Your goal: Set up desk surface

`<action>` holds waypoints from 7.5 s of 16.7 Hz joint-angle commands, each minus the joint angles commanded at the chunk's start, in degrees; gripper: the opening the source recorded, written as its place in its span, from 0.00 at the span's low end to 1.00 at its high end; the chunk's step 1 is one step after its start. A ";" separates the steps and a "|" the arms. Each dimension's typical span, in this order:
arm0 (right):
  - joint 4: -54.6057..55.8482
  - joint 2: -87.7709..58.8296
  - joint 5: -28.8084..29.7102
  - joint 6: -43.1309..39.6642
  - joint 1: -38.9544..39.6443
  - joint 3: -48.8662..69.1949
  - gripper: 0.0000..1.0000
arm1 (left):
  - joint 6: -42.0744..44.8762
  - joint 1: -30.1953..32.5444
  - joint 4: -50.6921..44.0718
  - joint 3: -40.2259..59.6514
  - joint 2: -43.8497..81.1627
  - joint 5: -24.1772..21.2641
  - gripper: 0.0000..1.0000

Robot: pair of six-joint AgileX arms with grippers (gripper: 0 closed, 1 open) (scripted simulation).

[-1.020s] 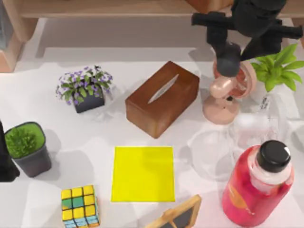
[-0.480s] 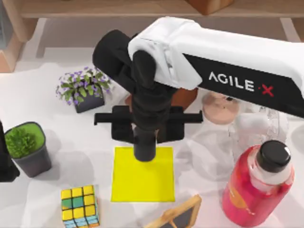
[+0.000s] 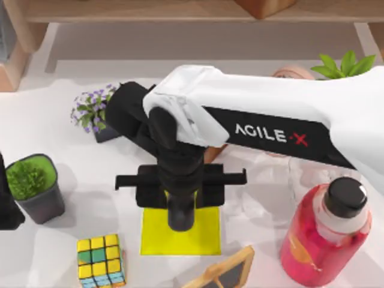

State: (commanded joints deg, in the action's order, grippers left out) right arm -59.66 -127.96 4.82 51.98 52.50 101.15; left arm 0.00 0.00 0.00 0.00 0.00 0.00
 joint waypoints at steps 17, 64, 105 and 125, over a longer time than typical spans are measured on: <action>1.48 2.91 0.04 -0.16 -0.28 1.53 0.00 | 0.00 0.00 0.00 0.00 0.00 0.00 1.00; 10.05 4.12 -3.29 -6.26 -1.09 -3.24 1.00 | 0.00 0.00 0.00 0.00 0.00 0.00 1.00; 151.88 11.35 -45.57 -140.83 -95.32 -75.92 1.00 | 0.00 0.00 0.00 0.00 0.00 0.00 1.00; 148.97 9.89 -42.37 -140.95 -91.97 -71.76 0.17 | 0.00 0.00 0.00 0.00 0.00 0.00 1.00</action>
State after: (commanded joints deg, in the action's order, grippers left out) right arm 89.32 -118.07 -37.55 -88.97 -39.46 29.40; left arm 0.00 0.00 0.00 0.00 0.00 0.00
